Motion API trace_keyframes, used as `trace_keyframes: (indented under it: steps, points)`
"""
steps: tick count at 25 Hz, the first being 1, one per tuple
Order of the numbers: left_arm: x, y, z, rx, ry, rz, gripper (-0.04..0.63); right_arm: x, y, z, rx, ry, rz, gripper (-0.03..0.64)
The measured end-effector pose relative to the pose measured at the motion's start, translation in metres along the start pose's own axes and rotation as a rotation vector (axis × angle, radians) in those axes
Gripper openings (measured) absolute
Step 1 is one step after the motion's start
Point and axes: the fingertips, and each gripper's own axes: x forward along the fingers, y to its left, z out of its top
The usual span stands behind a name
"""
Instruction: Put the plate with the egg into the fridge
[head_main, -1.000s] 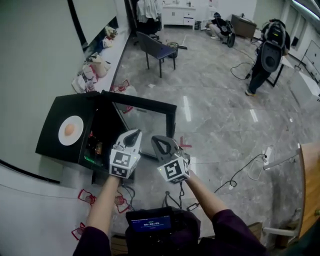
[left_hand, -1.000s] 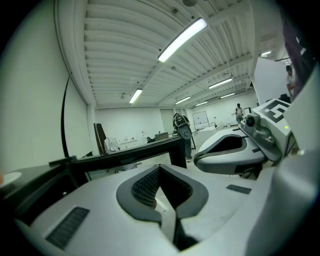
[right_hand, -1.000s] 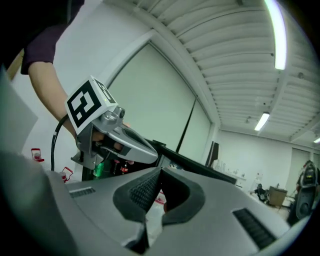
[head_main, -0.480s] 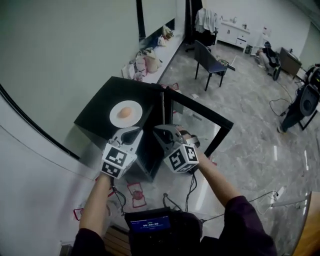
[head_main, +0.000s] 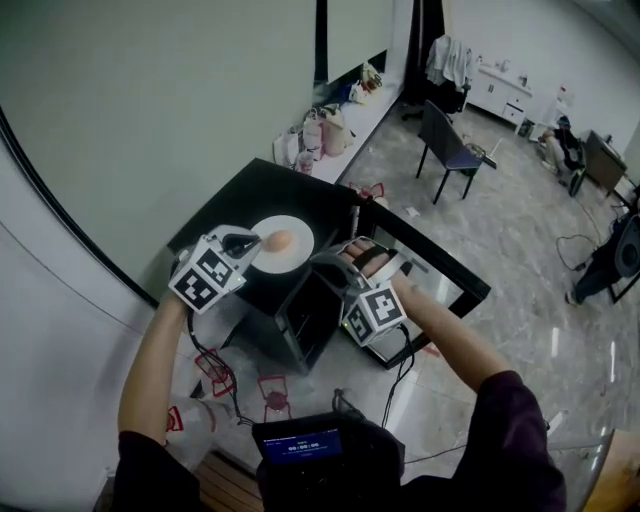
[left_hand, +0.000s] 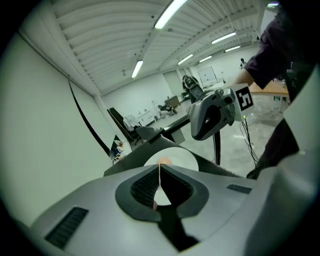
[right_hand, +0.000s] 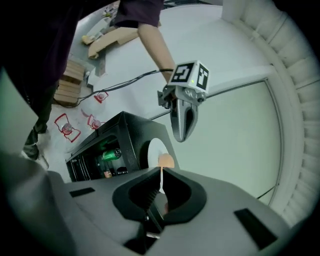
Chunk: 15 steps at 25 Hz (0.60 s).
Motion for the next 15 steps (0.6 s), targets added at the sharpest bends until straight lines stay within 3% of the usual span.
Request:
trace_keyframes:
  steps: [3, 6, 9, 12, 15]
  points:
    - [0.016, 0.002, -0.009, 0.055, 0.105, -0.068, 0.012, 0.010, 0.004, -0.003, -0.092, -0.023, 0.052, 0.012]
    - [0.026, 0.002, -0.016, 0.064, 0.177, -0.119, 0.022, 0.013, 0.006, -0.007, -0.184, -0.043, 0.110, 0.017]
    - [0.030, 0.005, -0.033, 0.017, 0.273, -0.162, 0.100, 0.017, 0.014, -0.014, -0.256, -0.048, 0.175, 0.066]
    - [0.030, 0.009, -0.041, -0.036, 0.316, -0.188, 0.110, 0.016, 0.010, -0.015, -0.306, -0.058, 0.170, 0.069]
    - [0.030, 0.008, -0.046, -0.152, 0.336, -0.253, 0.138, 0.012, 0.014, -0.014, -0.306, -0.056, 0.216, 0.089]
